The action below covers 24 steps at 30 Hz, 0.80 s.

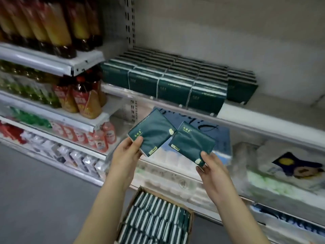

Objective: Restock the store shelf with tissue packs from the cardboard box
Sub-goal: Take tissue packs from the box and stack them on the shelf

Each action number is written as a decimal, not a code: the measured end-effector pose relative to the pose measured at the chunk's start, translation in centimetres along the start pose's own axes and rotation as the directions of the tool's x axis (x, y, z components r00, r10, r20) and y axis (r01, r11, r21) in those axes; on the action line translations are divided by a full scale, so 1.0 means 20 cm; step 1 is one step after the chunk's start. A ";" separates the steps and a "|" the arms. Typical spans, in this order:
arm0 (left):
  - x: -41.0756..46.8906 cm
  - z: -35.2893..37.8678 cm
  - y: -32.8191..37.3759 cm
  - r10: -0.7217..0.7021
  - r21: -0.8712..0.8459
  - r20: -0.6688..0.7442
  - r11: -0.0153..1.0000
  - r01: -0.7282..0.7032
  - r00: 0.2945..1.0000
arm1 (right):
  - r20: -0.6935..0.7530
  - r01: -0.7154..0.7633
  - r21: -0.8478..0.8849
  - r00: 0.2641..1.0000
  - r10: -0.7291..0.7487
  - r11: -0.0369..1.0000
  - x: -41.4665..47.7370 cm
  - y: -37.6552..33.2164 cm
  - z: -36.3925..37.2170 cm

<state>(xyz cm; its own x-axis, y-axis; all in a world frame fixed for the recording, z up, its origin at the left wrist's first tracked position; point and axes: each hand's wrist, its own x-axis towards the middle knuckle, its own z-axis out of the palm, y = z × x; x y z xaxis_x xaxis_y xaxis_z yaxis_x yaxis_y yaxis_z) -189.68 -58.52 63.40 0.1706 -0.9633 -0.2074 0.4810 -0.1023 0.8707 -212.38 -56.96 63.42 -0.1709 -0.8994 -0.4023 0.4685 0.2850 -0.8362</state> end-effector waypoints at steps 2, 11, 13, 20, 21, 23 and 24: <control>0.04 0.06 0.10 0.038 0.036 0.045 0.999 -0.039 0.998 | -0.013 0.076 0.018 0.997 -0.076 0.997 -0.02 -0.09 0.03; 0.20 0.27 0.39 0.176 0.172 0.166 0.964 -0.205 0.970 | -0.039 0.407 -0.041 0.912 -0.408 0.913 -0.07 -0.38 0.05; 0.22 0.35 0.43 0.201 0.203 0.214 0.948 -0.245 0.956 | -0.067 0.455 -0.064 0.886 -0.459 0.888 -0.06 -0.44 0.04; 0.32 0.67 0.53 0.286 0.300 0.329 0.872 -0.387 0.900 | -0.110 0.578 -0.081 0.805 -0.583 0.812 0.05 -0.68 -0.03; 0.35 0.70 0.53 0.290 0.314 0.340 0.862 -0.398 0.895 | -0.106 0.591 -0.084 0.795 -0.597 0.802 0.08 -0.71 -0.04; 0.39 0.78 0.53 0.288 0.344 0.356 0.844 -0.411 0.889 | -0.104 0.607 -0.098 0.781 -0.615 0.788 0.16 -0.77 -0.08; 0.42 0.81 0.53 0.286 0.355 0.361 0.838 -0.414 0.888 | -0.105 0.614 -0.109 0.775 -0.623 0.782 0.21 -0.80 -0.11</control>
<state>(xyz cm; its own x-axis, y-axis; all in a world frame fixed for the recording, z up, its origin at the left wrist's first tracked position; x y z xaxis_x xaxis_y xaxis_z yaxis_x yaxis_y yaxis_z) -197.13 -71.70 78.03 -0.0213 -0.9739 0.2259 0.0275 0.2253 0.9739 -222.49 -64.55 74.33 -0.5155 -0.8399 0.1697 0.1671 -0.2928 -0.9415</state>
